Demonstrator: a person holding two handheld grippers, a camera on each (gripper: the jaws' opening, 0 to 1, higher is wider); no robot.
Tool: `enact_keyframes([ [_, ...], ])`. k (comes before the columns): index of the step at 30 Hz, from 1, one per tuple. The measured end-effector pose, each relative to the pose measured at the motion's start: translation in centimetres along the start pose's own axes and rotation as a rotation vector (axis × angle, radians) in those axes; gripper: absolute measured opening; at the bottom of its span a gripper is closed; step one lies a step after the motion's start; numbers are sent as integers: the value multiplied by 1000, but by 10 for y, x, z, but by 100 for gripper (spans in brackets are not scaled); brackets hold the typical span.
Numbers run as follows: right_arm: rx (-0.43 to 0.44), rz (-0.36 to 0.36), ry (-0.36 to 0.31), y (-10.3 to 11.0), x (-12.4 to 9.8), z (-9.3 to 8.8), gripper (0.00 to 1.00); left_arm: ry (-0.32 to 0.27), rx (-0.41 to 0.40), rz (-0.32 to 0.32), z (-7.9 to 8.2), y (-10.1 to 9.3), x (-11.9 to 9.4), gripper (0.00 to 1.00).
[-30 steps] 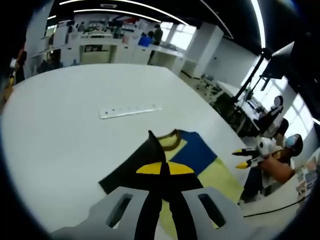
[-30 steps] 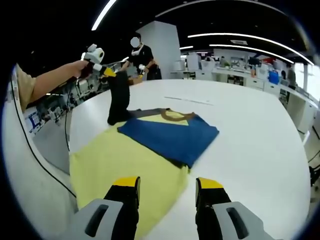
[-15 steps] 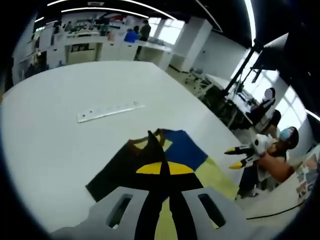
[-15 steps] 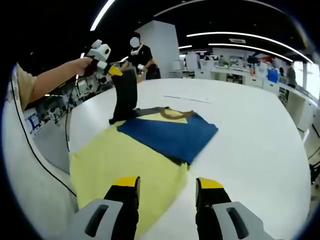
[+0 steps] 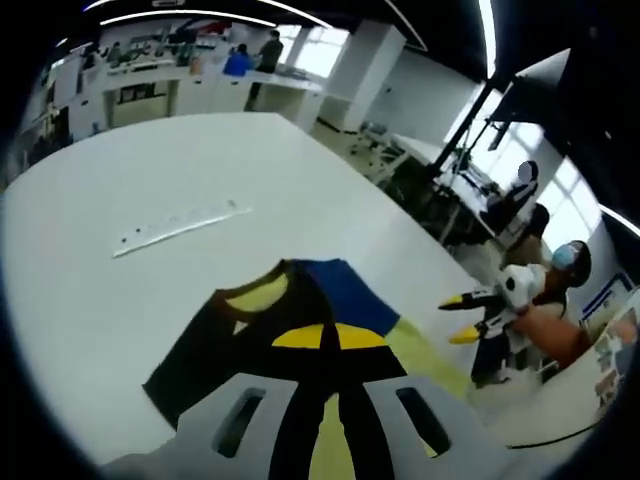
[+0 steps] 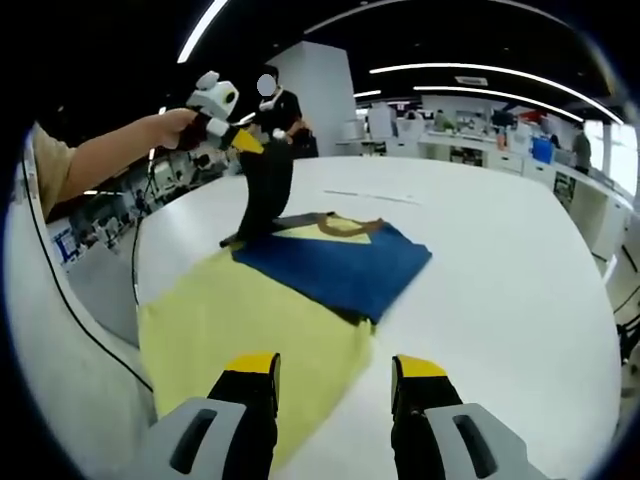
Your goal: Fold the garment on the visible template until the final outline fits inside the template.
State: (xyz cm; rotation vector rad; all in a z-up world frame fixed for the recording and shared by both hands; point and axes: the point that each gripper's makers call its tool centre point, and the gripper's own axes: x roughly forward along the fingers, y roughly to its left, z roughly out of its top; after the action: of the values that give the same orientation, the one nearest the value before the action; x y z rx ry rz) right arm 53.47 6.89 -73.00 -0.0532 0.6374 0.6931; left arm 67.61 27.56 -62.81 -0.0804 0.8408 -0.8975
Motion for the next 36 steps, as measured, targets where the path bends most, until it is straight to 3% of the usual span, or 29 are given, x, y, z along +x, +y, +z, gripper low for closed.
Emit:
enact_keyframes([
  [22,28,-22,-2,-11,-10,-10,41,55,13,-70,8,-37,67,0],
  [36,49,-34,0,-17,-14,-18,41,128,17,-70,-5,-39,105,0],
])
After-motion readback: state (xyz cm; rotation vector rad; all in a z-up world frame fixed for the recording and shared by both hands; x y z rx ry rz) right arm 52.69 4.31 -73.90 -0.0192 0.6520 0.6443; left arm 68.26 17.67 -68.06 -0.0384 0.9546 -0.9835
